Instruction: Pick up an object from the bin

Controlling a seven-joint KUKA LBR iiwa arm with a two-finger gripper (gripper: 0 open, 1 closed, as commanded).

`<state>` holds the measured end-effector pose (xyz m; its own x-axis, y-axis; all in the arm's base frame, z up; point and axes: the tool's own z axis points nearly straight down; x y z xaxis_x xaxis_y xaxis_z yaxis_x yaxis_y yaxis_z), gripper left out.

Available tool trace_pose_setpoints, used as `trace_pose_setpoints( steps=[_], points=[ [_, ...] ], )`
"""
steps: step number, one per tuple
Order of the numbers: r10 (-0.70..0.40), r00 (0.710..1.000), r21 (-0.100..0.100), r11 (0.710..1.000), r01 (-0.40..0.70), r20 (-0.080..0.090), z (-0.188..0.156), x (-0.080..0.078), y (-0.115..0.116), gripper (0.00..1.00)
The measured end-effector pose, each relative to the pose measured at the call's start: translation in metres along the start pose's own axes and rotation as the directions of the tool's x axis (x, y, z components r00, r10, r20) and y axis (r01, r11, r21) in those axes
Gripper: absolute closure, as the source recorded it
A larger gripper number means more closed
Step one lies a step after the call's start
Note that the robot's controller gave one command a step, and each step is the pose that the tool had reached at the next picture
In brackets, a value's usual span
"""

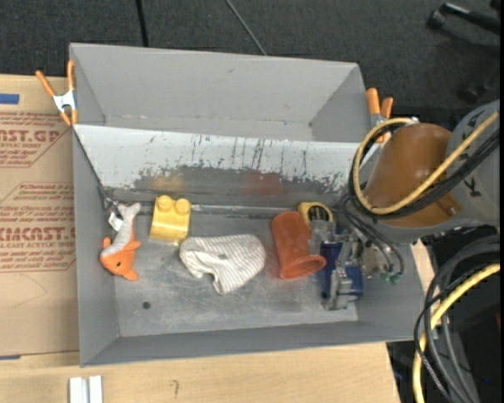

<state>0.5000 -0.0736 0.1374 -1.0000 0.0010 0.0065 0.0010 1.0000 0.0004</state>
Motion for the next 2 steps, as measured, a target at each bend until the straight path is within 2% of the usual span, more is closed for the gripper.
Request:
trace_pose_setpoints(
  steps=[1, 2],
  points=[
    [-0.001, 1.000, 0.001, 1.000, 0.001, 0.007, -0.0040, -0.0018, 0.0002, 0.00],
    [0.000, 1.000, 0.001, 1.000, 0.000, 0.007, -0.0037, -0.0019, 0.0003, 0.00]
  ],
)
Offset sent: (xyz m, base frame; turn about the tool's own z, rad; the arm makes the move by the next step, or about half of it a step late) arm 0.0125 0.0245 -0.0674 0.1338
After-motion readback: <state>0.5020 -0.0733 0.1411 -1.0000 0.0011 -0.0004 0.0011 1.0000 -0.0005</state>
